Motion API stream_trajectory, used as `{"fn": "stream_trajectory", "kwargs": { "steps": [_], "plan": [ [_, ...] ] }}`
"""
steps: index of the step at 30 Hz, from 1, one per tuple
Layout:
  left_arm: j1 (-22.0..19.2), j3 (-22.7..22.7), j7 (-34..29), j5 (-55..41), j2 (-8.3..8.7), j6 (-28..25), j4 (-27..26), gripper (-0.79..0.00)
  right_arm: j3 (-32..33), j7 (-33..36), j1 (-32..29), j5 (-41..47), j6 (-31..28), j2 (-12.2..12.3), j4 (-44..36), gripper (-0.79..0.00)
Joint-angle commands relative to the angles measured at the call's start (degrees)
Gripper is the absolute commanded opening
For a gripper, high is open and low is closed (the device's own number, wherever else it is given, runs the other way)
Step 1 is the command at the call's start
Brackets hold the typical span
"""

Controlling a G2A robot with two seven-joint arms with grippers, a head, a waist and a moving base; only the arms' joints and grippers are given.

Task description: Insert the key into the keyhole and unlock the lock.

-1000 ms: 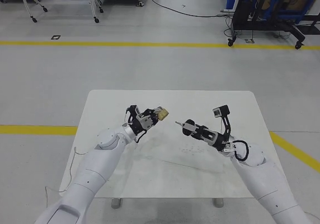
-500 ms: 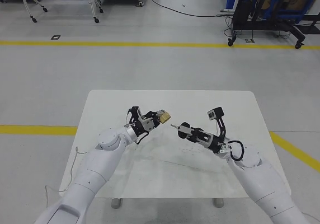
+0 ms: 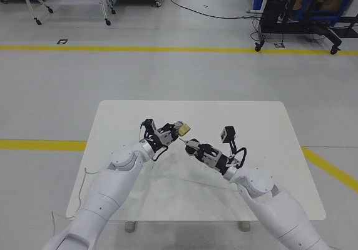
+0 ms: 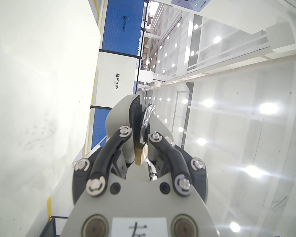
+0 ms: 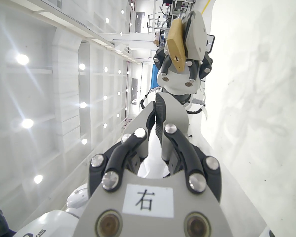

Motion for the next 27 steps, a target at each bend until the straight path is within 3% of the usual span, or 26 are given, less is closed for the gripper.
{"fn": "stream_trajectory", "kwargs": {
  "steps": [1, 9, 27],
  "plan": [
    [0.08, -0.23, 0.27, -0.03, -0.01, 0.03, -0.04, -0.785, 0.41, -0.56, 0.33, -1.03, 0.68, 0.01, 0.41, -0.785],
    [-0.13, -0.56, 0.65, 0.97, -0.05, 1.19, 0.19, -0.785, 2.03, -3.39, 0.96, -11.25, 0.93, 0.37, 0.40, -0.785],
    [-0.46, -0.02, -0.80, 3.35, -0.36, 1.91, 0.51, -0.785, 1.86, -3.71, 0.79, -13.66, 2.91, -0.20, 0.03, -0.785]
  ]
}}
